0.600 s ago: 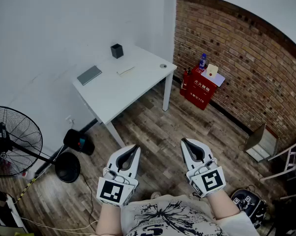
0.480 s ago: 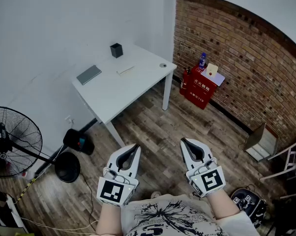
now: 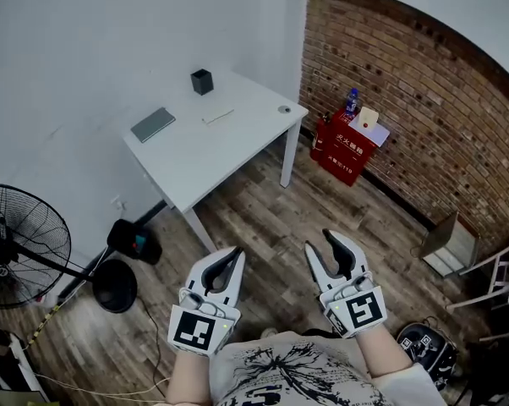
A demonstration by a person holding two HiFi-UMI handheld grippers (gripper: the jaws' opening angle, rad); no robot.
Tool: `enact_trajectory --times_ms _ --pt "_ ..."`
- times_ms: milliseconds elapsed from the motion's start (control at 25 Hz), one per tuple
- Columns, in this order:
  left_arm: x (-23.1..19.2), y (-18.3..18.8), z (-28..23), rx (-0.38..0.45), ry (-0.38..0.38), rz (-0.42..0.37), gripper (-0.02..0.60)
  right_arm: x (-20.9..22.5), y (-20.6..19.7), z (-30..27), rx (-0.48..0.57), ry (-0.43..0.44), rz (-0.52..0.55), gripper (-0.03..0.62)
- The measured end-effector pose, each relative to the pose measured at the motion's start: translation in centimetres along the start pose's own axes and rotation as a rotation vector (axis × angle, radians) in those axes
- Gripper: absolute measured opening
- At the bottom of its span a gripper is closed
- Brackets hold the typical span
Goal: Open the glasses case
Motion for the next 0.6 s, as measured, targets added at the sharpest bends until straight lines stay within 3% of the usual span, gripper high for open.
enact_trajectory --times_ms 40,80,320,600 --pt "-0.2 -0.1 -0.1 -0.003 0.005 -0.001 0.014 0.2 0.0 -0.6 0.011 0.011 -0.005 0.316" --pt "-0.4 -0.3 -0.2 -0.005 0.011 -0.001 0.014 0.5 0.0 -1.2 0.021 0.013 -0.011 0.496" --pt "-2.0 -0.9 -1.7 -0.020 0.046 0.002 0.014 3.1 -0.5 -4.0 0.023 -0.007 -0.021 0.526" --pt "-3.3 -2.9 -7.3 -0.033 0.136 -0.027 0.014 8.4 -3.4 -9.4 0.010 0.096 -0.012 0.525"
Point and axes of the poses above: the fingertips, and each gripper's own axes: z backward along the fingers, x to its right, y out of its top, the point moved 6 cm from there along z, backward along the fingers, and after that the axes turned 7 degrees about y, right-handed, at the moved point
